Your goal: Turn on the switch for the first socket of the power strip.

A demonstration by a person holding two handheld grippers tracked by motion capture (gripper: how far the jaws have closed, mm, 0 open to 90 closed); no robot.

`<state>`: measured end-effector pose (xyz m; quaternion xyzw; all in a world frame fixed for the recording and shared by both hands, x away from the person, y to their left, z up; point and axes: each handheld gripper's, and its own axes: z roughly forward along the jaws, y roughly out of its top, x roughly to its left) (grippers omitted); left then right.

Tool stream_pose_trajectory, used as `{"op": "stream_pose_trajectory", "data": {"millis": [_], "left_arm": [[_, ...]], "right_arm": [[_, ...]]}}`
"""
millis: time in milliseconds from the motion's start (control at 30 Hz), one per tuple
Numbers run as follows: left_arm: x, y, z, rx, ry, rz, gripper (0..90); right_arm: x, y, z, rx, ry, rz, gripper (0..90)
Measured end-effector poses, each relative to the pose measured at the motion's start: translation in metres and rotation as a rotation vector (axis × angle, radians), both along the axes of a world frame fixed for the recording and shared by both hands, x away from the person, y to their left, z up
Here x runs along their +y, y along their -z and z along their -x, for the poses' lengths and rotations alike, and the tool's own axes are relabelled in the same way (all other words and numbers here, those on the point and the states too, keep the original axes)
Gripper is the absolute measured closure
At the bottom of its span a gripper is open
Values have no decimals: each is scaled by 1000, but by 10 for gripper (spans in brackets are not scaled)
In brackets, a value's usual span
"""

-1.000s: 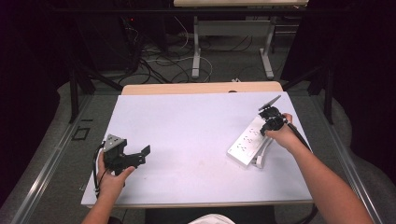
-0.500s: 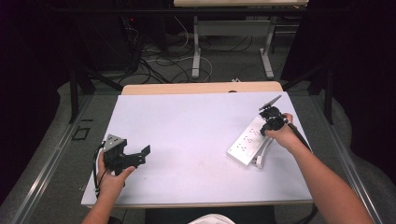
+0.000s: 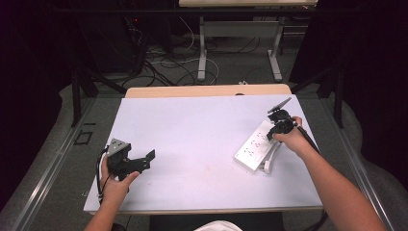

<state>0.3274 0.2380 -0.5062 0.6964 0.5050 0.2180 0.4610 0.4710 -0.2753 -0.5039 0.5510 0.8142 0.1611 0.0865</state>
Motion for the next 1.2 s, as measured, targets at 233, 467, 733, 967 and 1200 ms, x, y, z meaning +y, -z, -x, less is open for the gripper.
{"op": "stream_pose_trajectory", "data": {"millis": [233, 467, 733, 967, 1200], "left_arm": [[0, 0, 0, 5, 0, 3, 3], [0, 1, -1, 2, -1, -1, 3], [0, 1, -1, 3, -2, 1, 3], [0, 1, -1, 4, -2, 2, 4], [-1, 1, -1, 1, -8, 5, 3]], "right_arm": [[-1, -1, 0, -17, -1, -22, 663], [-2, -2, 0, -24, 24, -27, 565], [-4, -5, -1, -38, 58, -53, 408], [-6, -7, -2, -63, 107, -69, 274], [-8, -8, -3, -117, 100, -71, 172]]}}
